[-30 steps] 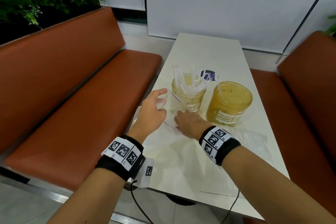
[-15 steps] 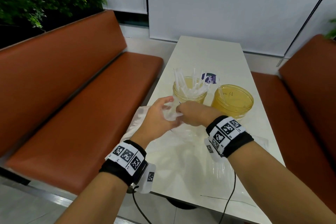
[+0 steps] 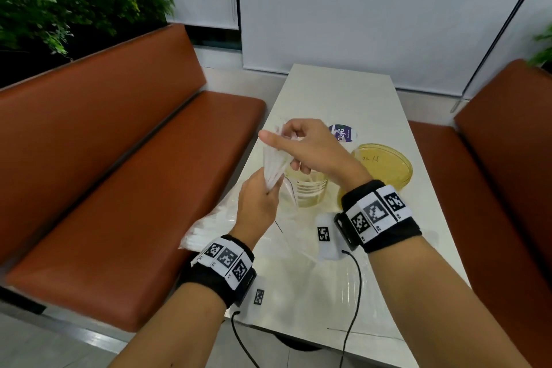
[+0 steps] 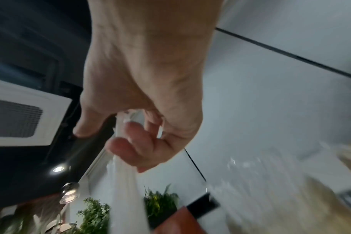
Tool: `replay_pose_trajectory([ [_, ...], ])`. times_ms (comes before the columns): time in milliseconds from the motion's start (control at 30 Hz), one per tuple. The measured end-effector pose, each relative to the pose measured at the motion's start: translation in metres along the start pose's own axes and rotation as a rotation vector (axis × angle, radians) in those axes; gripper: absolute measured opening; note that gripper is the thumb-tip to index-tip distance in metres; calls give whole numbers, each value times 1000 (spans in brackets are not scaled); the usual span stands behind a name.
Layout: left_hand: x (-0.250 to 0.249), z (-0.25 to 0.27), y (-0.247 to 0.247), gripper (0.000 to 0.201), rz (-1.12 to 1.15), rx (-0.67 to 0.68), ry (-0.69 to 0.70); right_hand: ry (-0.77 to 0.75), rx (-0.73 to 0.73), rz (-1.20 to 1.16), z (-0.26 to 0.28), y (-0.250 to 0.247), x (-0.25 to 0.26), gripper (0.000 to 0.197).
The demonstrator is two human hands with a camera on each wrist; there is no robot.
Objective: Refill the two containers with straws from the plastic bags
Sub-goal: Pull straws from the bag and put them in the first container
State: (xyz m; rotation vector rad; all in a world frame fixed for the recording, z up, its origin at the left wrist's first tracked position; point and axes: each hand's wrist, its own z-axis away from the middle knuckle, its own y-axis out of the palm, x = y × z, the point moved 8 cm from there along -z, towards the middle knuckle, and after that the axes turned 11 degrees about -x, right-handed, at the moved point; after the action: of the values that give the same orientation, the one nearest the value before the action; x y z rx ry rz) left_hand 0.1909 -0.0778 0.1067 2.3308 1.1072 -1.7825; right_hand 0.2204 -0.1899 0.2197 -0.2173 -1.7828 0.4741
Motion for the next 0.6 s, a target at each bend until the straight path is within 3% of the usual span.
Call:
replay_pose_trajectory([
  [133, 0, -2, 1, 23, 24, -4, -32, 97, -96, -297, 2, 18, -20, 53],
  [200, 2, -3, -1, 19, 26, -14, -42, 62, -64, -384, 4, 26, -20, 51],
  [300, -6, -4, -4, 14, 36, -5, 11, -97, -113, -143, 3, 36, -19, 33],
  [400, -9, -5, -7, 12, 47, -12, 3, -215, -202, 86, 0, 44, -13, 36],
  [500, -3, -5, -8, 11, 62, -12, -40, -270, -261, 72, -8, 27, 16, 37],
  [600, 3, -4, -10, 14, 37, 24, -88, -337, -415, 3, -25, -24, 55, 41],
])
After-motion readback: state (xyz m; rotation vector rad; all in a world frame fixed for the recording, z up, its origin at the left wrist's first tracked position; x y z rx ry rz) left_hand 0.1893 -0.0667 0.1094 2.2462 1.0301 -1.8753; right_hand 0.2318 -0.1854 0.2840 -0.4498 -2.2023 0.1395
